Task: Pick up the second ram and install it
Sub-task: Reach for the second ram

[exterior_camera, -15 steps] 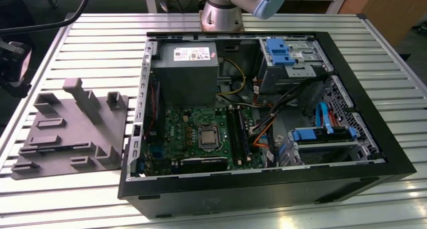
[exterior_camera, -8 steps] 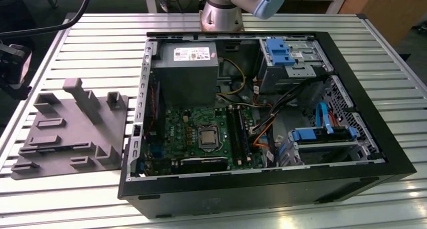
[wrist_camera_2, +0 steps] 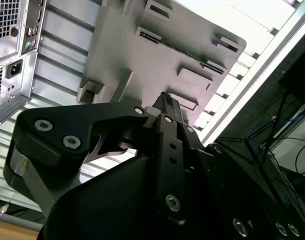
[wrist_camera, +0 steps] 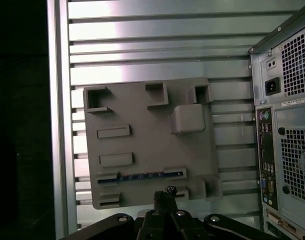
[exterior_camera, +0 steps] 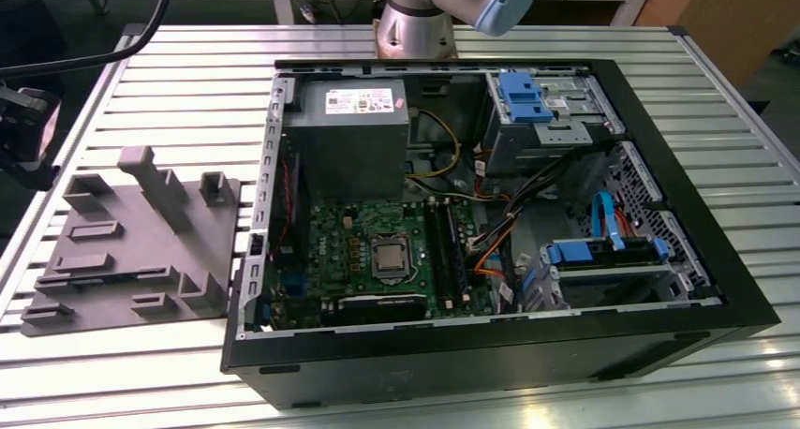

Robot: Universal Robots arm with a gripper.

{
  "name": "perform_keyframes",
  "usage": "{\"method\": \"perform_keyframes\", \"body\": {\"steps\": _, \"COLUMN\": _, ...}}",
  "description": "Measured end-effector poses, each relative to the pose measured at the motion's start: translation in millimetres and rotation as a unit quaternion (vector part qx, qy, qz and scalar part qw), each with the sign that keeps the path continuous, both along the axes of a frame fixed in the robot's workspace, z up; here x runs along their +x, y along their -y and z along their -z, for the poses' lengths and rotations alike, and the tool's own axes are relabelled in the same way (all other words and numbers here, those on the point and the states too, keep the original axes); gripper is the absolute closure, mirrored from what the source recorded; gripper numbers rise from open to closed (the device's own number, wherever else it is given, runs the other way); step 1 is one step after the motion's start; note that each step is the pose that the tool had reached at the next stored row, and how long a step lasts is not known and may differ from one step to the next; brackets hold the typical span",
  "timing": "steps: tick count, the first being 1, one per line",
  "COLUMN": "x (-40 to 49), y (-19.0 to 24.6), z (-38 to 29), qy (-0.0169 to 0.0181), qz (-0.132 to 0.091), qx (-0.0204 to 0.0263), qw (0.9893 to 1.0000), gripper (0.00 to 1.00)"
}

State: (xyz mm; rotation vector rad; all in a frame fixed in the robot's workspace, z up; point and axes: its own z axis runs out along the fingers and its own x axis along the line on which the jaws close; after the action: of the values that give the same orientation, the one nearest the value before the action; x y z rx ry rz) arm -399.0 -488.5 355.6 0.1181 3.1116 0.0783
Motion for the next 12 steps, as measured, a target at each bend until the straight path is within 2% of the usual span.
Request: {"method": "perform_keyframes", "body": {"steps": 12, "x": -1.6, "y": 3.1, "z": 5.4, "qy": 0.0000, "qz": 0.000, "qx": 0.0000, "qw": 1.0000, "gripper": 0.89}}
